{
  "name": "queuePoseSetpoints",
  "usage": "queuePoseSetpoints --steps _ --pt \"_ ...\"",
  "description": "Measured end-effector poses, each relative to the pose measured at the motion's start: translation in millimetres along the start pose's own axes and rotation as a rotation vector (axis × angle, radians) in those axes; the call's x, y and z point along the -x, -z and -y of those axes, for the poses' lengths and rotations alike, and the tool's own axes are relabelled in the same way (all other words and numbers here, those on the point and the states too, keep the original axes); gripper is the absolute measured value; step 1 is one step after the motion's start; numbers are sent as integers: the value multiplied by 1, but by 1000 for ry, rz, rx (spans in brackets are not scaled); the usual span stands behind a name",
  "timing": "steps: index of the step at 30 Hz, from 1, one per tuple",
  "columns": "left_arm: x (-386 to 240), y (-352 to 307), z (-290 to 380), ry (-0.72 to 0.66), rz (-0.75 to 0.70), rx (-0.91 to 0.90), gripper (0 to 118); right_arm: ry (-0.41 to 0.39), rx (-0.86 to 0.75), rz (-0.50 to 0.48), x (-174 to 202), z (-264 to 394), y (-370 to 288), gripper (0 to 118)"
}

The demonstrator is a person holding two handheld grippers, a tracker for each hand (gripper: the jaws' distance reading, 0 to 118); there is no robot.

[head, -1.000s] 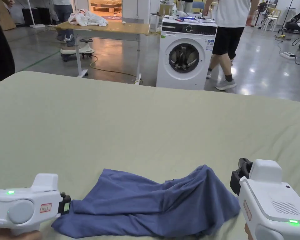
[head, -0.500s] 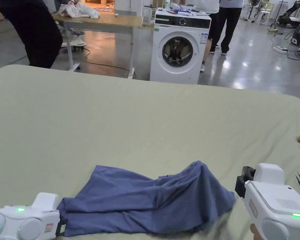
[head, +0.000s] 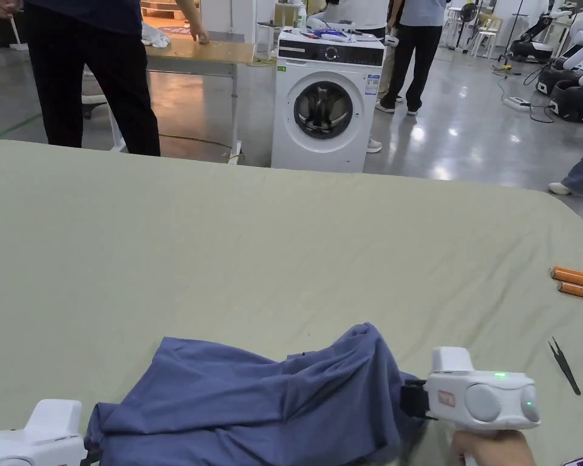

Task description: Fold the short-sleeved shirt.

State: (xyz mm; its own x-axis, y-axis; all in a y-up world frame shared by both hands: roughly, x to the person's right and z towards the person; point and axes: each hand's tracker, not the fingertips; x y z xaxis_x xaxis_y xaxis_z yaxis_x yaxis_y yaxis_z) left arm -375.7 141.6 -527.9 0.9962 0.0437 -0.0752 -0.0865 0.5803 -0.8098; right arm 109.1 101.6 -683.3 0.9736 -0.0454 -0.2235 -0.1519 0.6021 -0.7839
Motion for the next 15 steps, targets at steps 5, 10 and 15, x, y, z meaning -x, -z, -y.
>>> queuePoseSetpoints --steps 5,10,15 --pt "-2 -1 -2 -6 6 -4 0 -8 -22 40 11 5 2 13" --pt "-3 -7 -8 -7 25 -39 0 -12 -49 53 9 3 -16 5" --pt "6 -31 -28 -40 28 -150 0 -11 -196 85 8 -10 -60 5"
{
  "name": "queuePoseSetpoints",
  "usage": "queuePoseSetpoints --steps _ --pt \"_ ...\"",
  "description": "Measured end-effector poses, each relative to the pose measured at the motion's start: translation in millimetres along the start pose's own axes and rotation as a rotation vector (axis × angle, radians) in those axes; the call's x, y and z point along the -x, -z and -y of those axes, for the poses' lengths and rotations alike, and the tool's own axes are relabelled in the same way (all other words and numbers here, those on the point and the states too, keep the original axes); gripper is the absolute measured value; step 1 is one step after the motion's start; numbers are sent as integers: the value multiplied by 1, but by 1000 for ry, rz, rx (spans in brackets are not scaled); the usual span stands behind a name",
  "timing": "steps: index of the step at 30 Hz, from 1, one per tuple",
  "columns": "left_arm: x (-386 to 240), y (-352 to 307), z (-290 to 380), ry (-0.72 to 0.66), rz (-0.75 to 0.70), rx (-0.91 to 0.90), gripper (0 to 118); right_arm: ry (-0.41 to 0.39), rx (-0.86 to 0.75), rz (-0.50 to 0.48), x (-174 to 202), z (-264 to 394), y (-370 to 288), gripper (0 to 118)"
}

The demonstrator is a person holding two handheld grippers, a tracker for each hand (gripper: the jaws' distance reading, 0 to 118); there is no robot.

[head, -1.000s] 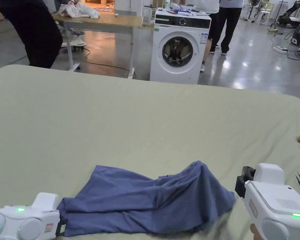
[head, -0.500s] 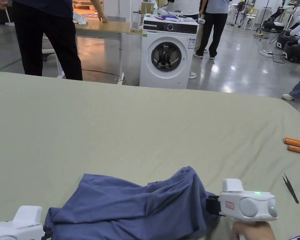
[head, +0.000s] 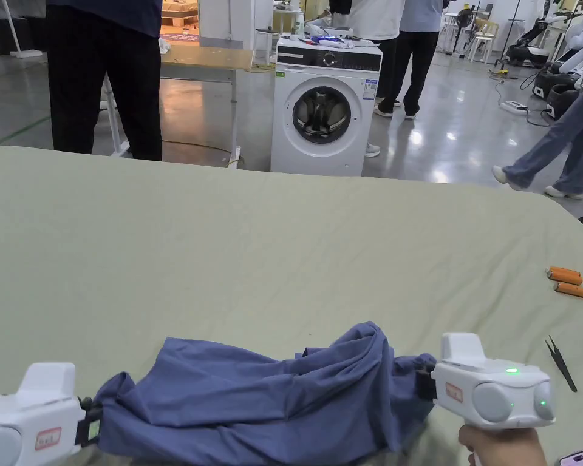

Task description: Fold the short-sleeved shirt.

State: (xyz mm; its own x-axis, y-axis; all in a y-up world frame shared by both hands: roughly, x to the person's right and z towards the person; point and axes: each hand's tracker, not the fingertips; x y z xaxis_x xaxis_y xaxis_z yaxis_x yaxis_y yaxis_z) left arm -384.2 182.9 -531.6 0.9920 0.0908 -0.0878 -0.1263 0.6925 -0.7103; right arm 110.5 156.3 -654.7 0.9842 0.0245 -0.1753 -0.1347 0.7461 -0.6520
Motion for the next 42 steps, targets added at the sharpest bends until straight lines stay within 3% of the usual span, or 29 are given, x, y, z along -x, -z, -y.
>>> queuePoseSetpoints --steps 11,20,24,28,37,42 --pt "31 -67 -107 2 30 -256 0 -1 -231 89 -18 -77 -86 5" --pt "37 -108 -196 54 -1 -451 0 44 -412 128 -31 -150 -145 5" --pt "29 -115 -228 70 -15 -497 0 16 -488 168 -23 -181 -162 5" --pt "25 -113 -260 81 -45 -522 0 36 -539 175 -23 -213 -170 5" --pt "16 -114 -328 83 -87 -559 0 -25 -621 243 -22 -295 -180 5" --pt "7 -126 -369 96 -98 -607 0 -13 -660 260 -31 -343 -190 5"
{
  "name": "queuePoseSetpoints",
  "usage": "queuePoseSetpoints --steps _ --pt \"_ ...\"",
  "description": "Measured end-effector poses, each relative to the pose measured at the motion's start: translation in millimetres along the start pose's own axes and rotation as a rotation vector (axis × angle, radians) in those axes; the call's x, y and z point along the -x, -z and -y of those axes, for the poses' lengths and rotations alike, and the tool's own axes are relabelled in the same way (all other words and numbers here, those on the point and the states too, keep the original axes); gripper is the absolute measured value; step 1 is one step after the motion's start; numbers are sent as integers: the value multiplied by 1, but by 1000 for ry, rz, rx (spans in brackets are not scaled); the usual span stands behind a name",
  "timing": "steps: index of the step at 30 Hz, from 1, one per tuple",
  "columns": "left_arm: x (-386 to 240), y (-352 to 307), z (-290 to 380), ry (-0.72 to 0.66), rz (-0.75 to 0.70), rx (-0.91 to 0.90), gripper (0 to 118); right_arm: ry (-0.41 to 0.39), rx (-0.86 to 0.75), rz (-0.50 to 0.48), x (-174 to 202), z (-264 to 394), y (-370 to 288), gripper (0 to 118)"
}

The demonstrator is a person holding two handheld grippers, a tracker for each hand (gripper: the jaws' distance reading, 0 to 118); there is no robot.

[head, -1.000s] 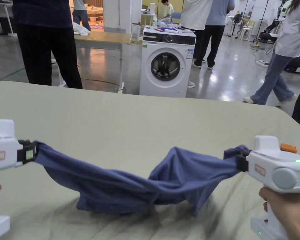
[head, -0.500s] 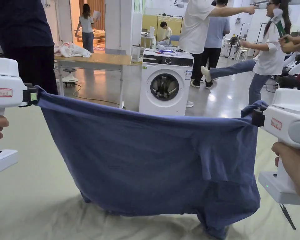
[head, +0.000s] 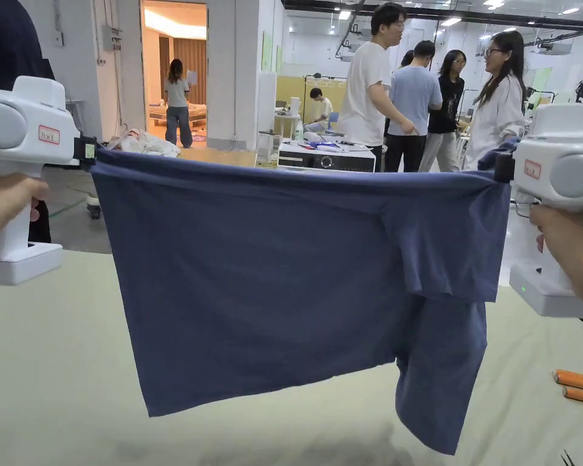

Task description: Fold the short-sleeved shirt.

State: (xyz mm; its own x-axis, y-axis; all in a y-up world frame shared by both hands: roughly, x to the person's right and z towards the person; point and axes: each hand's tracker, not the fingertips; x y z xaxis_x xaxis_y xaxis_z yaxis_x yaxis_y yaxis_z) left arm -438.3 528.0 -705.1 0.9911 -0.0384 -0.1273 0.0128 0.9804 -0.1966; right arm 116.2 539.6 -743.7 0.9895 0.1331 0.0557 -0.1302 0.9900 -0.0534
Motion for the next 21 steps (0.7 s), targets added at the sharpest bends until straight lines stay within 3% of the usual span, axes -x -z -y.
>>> queuePoseSetpoints --steps 9,21 --pt "-8 16 -14 35 -31 -41 0 14 -16 8 1 -6 28 5" --pt "6 0 136 -21 -3 84 0 -58 92 -39 23 130 -18 5"
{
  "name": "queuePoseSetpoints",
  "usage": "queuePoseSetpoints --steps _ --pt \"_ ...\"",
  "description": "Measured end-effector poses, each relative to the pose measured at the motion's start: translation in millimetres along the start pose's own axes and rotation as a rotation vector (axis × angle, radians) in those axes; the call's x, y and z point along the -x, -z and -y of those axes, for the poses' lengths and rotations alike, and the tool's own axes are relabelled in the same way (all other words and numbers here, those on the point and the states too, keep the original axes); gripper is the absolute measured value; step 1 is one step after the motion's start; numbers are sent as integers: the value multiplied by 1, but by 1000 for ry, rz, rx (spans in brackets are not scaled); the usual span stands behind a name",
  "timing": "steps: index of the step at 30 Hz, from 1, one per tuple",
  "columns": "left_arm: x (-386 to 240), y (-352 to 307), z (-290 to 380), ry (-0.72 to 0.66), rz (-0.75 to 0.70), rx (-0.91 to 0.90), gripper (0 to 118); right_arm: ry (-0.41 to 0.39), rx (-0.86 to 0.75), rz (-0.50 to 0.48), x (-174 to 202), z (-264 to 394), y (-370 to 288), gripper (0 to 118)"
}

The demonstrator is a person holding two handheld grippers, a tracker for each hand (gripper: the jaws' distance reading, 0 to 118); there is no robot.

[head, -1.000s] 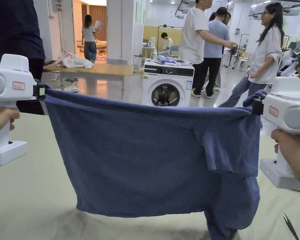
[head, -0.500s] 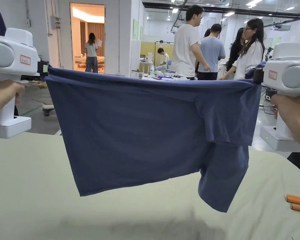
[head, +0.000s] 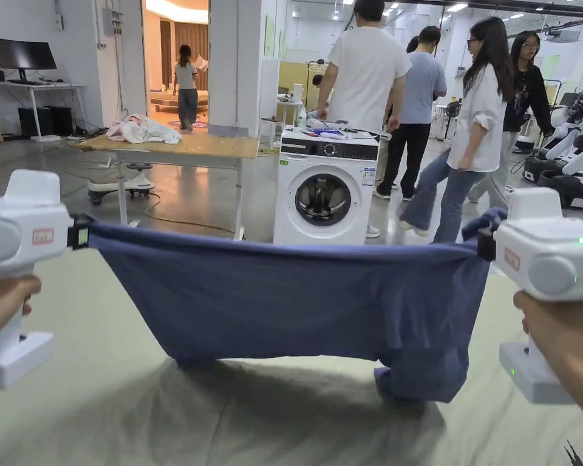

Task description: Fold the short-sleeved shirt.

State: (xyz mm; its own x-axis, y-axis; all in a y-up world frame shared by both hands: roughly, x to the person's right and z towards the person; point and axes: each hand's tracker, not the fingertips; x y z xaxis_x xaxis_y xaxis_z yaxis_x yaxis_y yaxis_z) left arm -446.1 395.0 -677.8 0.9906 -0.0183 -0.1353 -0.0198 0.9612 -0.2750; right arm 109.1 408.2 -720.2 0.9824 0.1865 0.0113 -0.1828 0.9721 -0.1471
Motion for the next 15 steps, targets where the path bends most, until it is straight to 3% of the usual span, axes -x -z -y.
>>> queuePoseSetpoints --steps 8,15 --pt "13 -61 123 -62 7 51 0 4 74 -6 10 99 -66 5" --pt "13 -133 174 -63 2 71 0 32 106 -7 12 142 -138 5"
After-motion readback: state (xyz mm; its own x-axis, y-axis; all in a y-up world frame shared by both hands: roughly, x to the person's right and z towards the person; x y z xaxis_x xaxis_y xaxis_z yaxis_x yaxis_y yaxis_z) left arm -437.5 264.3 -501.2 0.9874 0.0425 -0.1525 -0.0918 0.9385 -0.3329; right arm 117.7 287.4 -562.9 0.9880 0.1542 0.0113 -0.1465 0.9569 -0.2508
